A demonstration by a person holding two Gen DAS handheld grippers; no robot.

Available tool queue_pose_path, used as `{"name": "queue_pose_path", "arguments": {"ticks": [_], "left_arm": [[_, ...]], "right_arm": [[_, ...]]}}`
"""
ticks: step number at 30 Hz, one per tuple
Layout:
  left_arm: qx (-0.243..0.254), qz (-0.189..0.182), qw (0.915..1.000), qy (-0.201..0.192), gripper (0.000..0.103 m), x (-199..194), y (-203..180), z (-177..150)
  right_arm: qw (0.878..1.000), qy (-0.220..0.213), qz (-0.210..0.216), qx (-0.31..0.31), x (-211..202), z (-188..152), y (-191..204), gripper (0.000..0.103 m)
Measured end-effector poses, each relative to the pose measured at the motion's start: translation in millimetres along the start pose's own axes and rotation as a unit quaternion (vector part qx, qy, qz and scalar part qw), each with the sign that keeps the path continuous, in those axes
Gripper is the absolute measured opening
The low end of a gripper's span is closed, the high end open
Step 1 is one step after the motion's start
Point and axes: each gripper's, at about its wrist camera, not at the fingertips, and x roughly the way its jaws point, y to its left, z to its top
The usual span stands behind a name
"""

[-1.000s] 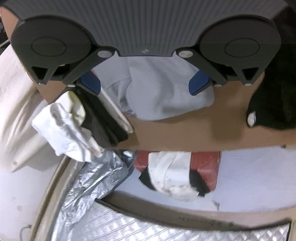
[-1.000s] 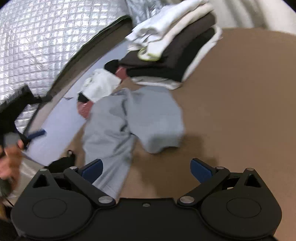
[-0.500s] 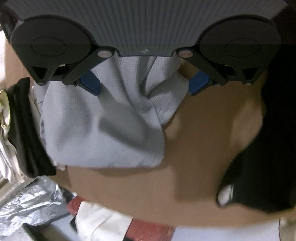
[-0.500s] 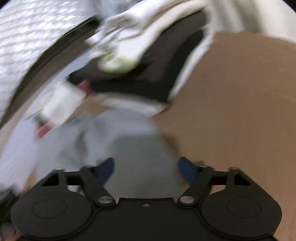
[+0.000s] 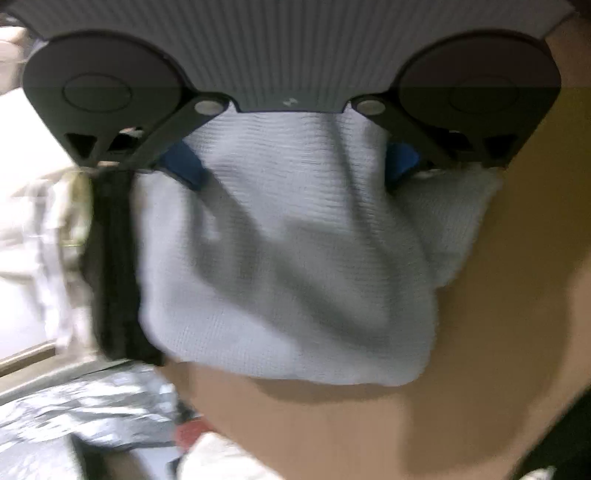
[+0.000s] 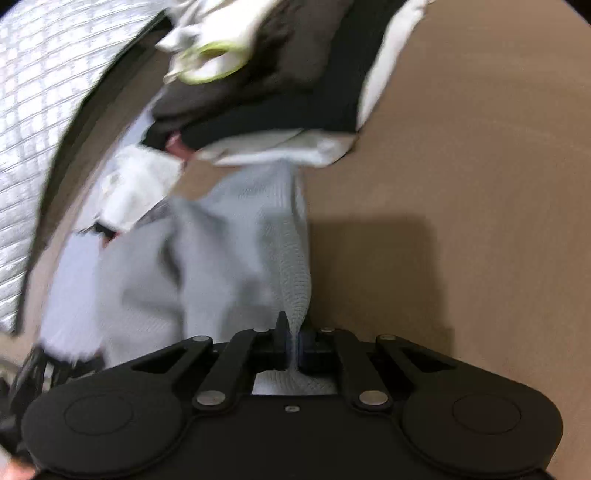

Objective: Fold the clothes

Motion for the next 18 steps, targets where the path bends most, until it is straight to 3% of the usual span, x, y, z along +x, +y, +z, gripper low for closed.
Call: {"name": "queue_pose_path", "arguments": {"ticks": [1, 5, 7, 9, 11, 13, 15, 18], "left_arm": [[-0.007, -0.015, 0.9998, 0.012, 0.053, 2.4, 1.9, -1.9], [0.011, -0.050, 0.9974, 0.050, 0.037, 16.9, -1.0, -18.3], [0.028, -0.064, 0.9953, 0.067, 0.032, 20.9, -8.4, -29.2], [0.108, -0.049, 0.9901, 0.076, 0.030, 17.6, -33.6, -47.4], [0.193, -0.010, 0.9790, 0.066, 0.029, 19.0, -60.4, -67.7], [0.275, 0.013, 0.9600, 0.051, 0.027, 21.9, -88.8, -96.4], [0.328, 0.007, 0.9434, 0.051, 0.025, 28.7, -109.7, -124.8], [0.375, -0.046, 0.9220, 0.085, 0.019, 38.8, -130.6, -165.4]], "right_arm": [[1.000, 0.006, 0.012, 0.000, -1.6, -5.0, 2.4, 0.006], [0.997, 0.017, 0.076, 0.001, -29.4, -27.3, 9.5, 0.006], [0.998, 0.002, 0.063, -0.027, -55.9, -36.8, 15.1, 0.006], [0.997, -0.013, 0.049, -0.059, -83.4, -46.1, 21.5, 0.006], [0.993, -0.028, 0.028, -0.114, -118.8, -51.1, 28.2, 0.006], [0.988, -0.039, 0.012, -0.152, -152.9, -53.3, 30.3, 0.006], [0.984, -0.047, -0.007, -0.170, -185.0, -51.1, 26.4, 0.006], [0.973, -0.054, -0.046, -0.217, -236.7, -53.2, 23.0, 0.005]]}}
